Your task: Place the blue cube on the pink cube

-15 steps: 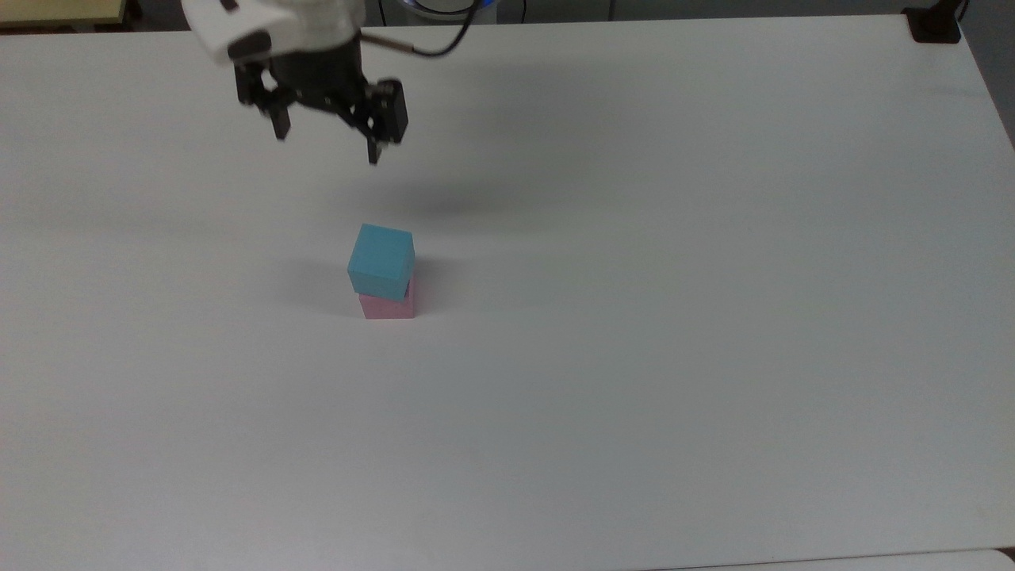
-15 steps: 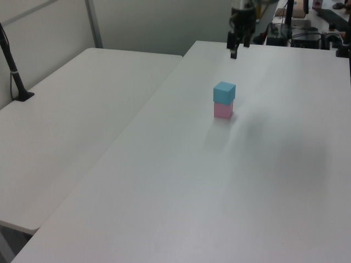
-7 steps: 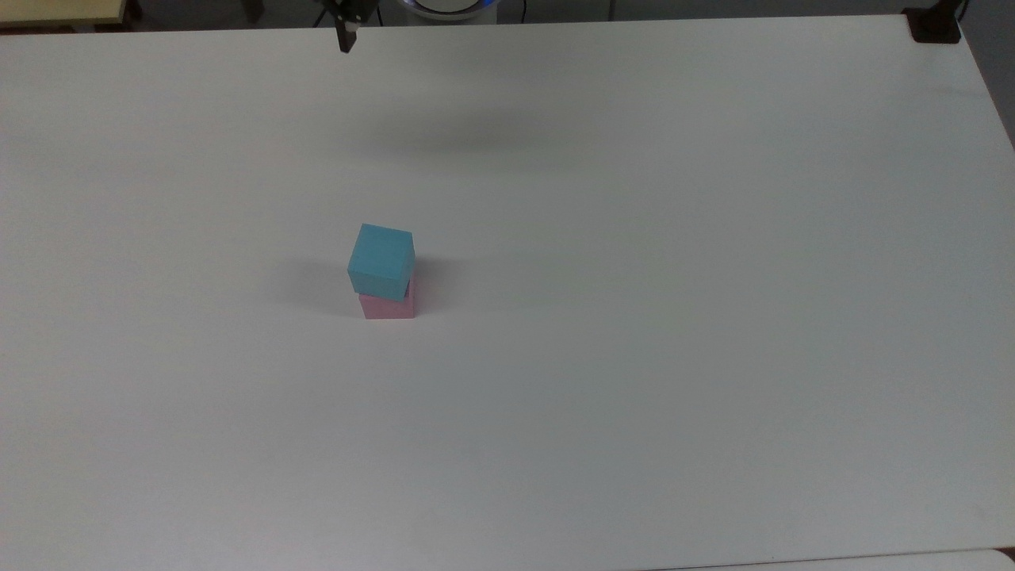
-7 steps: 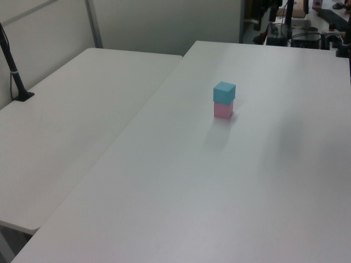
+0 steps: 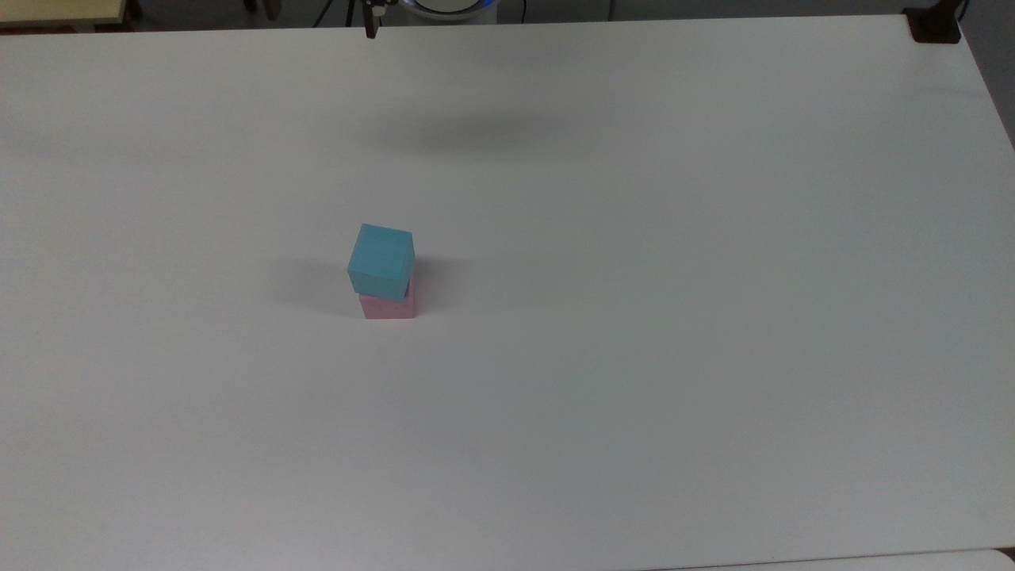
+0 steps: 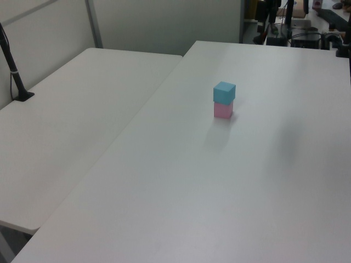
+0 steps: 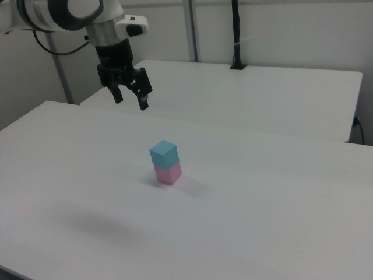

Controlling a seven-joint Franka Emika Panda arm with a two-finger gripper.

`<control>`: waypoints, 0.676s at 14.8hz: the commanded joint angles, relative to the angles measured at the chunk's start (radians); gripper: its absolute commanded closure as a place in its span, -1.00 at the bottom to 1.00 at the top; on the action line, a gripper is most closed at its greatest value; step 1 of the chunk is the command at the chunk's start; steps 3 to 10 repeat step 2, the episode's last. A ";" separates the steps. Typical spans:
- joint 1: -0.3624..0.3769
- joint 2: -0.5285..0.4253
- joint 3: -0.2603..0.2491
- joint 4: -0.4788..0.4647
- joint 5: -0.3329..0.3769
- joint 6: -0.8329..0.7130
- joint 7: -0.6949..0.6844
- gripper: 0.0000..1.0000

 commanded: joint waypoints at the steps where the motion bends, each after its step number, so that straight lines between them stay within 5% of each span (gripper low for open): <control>1: 0.016 -0.022 -0.024 -0.028 0.005 0.036 -0.063 -1.00; 10: 0.016 -0.022 -0.024 -0.028 0.007 0.033 -0.061 -1.00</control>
